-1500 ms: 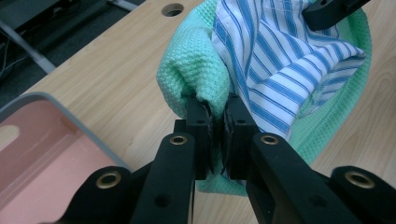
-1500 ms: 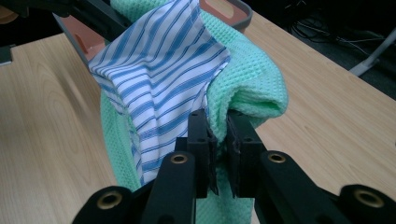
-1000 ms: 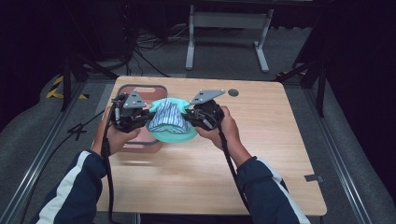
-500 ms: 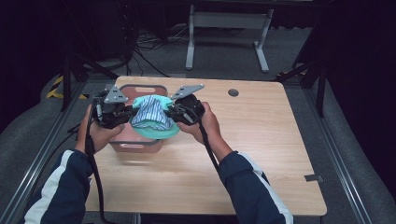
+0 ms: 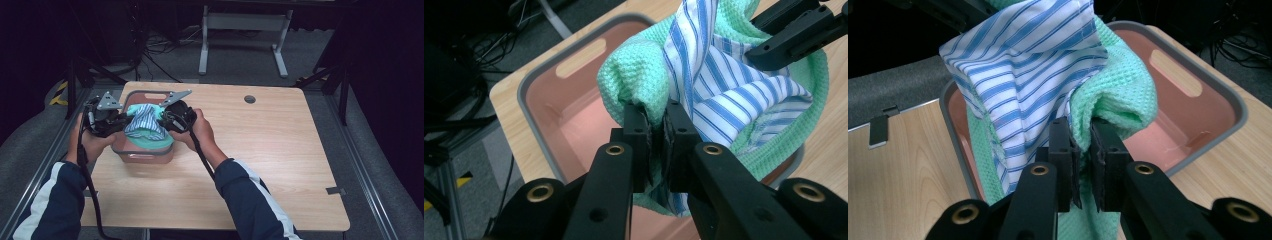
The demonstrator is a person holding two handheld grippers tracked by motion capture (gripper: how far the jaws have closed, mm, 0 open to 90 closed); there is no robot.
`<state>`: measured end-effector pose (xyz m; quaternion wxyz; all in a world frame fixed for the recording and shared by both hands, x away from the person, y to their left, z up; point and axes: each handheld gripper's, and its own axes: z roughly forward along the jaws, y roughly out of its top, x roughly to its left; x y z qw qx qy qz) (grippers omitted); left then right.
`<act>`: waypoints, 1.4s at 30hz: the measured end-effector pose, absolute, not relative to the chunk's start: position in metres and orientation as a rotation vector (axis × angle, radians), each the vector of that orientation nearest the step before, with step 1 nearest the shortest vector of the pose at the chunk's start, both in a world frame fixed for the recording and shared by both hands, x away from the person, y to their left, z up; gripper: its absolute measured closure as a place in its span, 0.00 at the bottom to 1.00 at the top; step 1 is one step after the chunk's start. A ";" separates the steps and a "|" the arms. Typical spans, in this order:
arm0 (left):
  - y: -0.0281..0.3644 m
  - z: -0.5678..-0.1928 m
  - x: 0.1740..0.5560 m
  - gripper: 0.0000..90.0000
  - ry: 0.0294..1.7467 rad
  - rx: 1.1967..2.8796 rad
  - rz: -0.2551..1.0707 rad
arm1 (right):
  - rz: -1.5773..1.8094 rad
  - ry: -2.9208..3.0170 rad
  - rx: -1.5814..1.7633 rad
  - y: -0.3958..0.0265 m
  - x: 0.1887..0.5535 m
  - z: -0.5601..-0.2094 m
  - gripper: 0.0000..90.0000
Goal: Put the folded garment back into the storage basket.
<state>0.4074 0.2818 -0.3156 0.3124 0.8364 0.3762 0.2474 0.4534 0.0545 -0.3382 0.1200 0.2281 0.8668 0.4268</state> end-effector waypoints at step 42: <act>0.285 -0.358 0.421 0.71 1.053 2.278 0.629 | 1.024 2.639 0.678 0.070 0.470 -0.378 0.72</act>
